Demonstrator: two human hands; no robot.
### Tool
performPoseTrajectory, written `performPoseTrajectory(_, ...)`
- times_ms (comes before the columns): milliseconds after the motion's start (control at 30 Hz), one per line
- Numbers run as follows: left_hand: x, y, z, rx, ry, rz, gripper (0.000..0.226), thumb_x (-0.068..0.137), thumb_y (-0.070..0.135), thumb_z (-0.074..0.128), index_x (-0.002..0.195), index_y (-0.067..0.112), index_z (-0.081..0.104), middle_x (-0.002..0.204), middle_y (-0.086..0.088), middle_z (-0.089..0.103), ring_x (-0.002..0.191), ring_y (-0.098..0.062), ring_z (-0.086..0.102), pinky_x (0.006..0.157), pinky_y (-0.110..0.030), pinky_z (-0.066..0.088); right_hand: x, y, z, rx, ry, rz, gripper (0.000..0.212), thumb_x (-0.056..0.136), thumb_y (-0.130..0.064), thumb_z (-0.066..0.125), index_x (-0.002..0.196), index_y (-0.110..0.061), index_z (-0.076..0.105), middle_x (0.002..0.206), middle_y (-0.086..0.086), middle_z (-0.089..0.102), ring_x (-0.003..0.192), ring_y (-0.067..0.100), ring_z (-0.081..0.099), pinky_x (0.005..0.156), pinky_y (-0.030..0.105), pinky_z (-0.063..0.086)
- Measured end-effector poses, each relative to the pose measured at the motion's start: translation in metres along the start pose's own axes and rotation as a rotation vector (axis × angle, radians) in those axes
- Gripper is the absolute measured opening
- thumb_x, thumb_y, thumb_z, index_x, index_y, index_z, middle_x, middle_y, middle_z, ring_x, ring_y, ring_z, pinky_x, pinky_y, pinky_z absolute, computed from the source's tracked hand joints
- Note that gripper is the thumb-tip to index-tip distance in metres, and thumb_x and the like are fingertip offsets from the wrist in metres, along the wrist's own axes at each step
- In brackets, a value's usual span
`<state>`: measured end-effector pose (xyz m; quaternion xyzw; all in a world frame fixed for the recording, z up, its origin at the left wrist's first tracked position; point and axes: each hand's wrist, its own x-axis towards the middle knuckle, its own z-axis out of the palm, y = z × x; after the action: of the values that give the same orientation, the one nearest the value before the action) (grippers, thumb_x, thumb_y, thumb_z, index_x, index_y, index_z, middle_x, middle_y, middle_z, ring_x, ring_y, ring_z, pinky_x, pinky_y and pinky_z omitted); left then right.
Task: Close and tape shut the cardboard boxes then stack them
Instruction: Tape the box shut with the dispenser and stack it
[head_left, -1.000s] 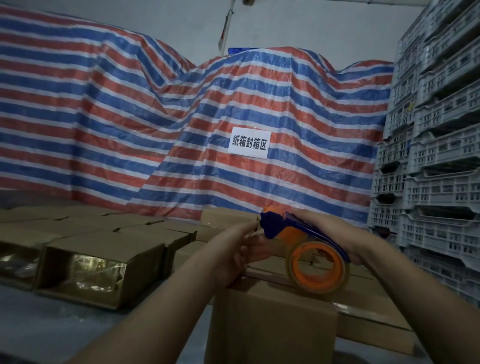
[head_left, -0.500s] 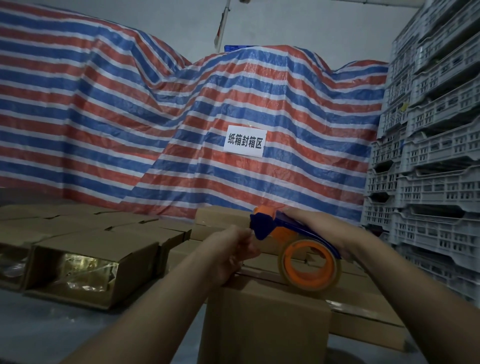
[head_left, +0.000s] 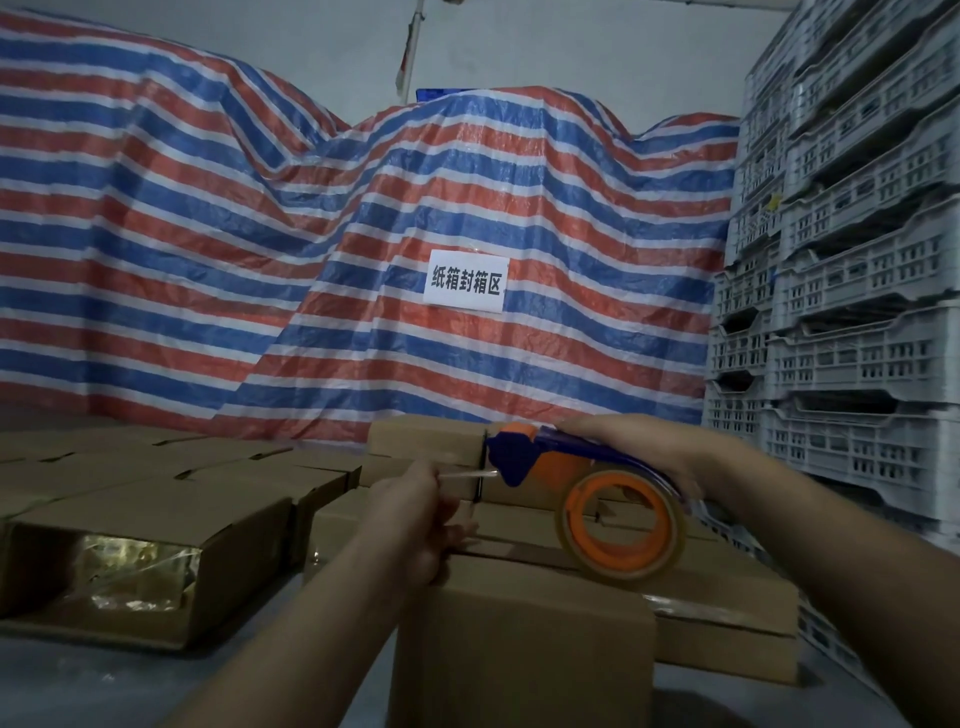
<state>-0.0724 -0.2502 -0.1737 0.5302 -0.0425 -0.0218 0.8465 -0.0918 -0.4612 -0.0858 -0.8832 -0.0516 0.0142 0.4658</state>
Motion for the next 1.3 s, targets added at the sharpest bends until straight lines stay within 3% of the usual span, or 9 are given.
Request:
performPoseTrajectory(100,-0.002,-0.004,0.001,-0.285,0.098,0.067,0.014,0.100,0.008,0.047,0.088,0.005,0.054,0.072,-0.006,0.041,0.069,-0.016,0.050,0.072,-0.042,0.058,0.001,-0.003,-0.003,0.006,-0.039,0.021,0.041,0.102,-0.047,0.048,0.105,-0.010,0.065,0.065,0.004,0.068,0.049,0.012,0.062,0.049,0.021,0.050)
performPoseTrajectory(200,-0.004,-0.005,0.000,-0.360,0.141,0.109,0.012,0.100,0.009,0.049,0.092,0.003,0.056,0.074,-0.007,0.043,0.067,-0.015,0.049,0.070,-0.039,0.060,-0.001,-0.001,-0.007,-0.001,-0.081,0.023,0.038,0.100,-0.046,0.052,0.096,-0.018,0.077,0.067,0.004,0.067,0.050,0.012,0.062,0.051,0.021,0.051)
performPoseTrajectory(267,-0.004,-0.004,-0.001,-0.349,0.152,0.097,0.014,0.100,0.014,0.051,0.092,0.004,0.056,0.082,-0.010,0.049,0.071,-0.018,0.056,0.063,-0.034,0.059,0.000,0.002,-0.007,-0.022,-0.040,0.016,0.037,0.099,-0.046,0.054,0.099,-0.016,0.075,0.068,0.005,0.068,0.052,0.012,0.062,0.053,0.022,0.051)
performPoseTrajectory(333,0.000,-0.002,-0.005,-0.207,0.179,0.104,0.017,0.100,0.023,0.053,0.093,0.008,0.056,0.083,-0.008,0.052,0.070,-0.018,0.055,0.055,-0.028,0.053,0.001,0.002,-0.004,-0.085,0.021,0.020,0.042,0.096,-0.050,0.057,0.110,-0.011,0.067,0.073,0.006,0.070,0.056,0.013,0.064,0.057,0.024,0.051)
performPoseTrajectory(433,0.013,-0.003,-0.027,0.229,0.193,0.233,0.026,0.098,0.027,0.050,0.079,0.011,0.050,0.071,-0.004,0.046,0.062,-0.017,0.044,0.053,-0.028,0.038,0.003,-0.004,0.001,-0.174,0.047,0.032,0.051,0.095,-0.054,0.058,0.117,-0.009,0.063,0.077,0.005,0.073,0.059,0.013,0.067,0.058,0.022,0.052)
performPoseTrajectory(567,0.019,-0.005,-0.055,0.560,0.165,0.296,0.027,0.095,0.025,0.054,0.069,0.017,0.050,0.057,0.001,0.042,0.052,-0.013,0.038,0.049,-0.024,0.032,0.003,-0.017,0.013,-0.325,0.003,0.053,0.044,0.100,-0.052,0.050,0.111,-0.012,0.063,0.070,-0.001,0.070,0.055,0.008,0.063,0.057,0.019,0.050)
performPoseTrajectory(800,0.025,-0.022,-0.072,0.576,0.121,0.185,0.024,0.095,0.021,0.054,0.073,0.013,0.052,0.059,-0.002,0.041,0.050,-0.015,0.036,0.044,-0.022,0.026,0.006,-0.036,0.031,-0.555,-0.023,0.109,0.038,0.102,-0.053,0.046,0.091,-0.021,0.062,0.056,-0.011,0.063,0.046,0.001,0.057,0.058,0.017,0.046)
performPoseTrajectory(967,0.019,-0.030,-0.080,0.544,0.096,0.127,0.023,0.098,0.023,0.053,0.077,0.013,0.054,0.058,0.000,0.041,0.049,-0.013,0.033,0.044,-0.023,0.025,0.011,-0.044,0.038,-0.599,-0.038,0.150,0.034,0.103,-0.049,0.047,0.096,-0.019,0.061,0.056,-0.010,0.067,0.046,0.000,0.061,0.046,0.011,0.047)
performPoseTrajectory(1300,0.007,-0.056,-0.065,0.584,-0.017,-0.074,0.013,0.097,0.024,0.053,0.092,0.013,0.058,0.085,-0.009,0.049,0.071,-0.021,0.043,0.061,-0.027,0.036,0.023,-0.041,0.038,-0.587,-0.046,0.187,0.033,0.101,-0.050,0.050,0.105,-0.019,0.062,0.063,-0.007,0.071,0.052,0.002,0.065,0.053,0.014,0.052)
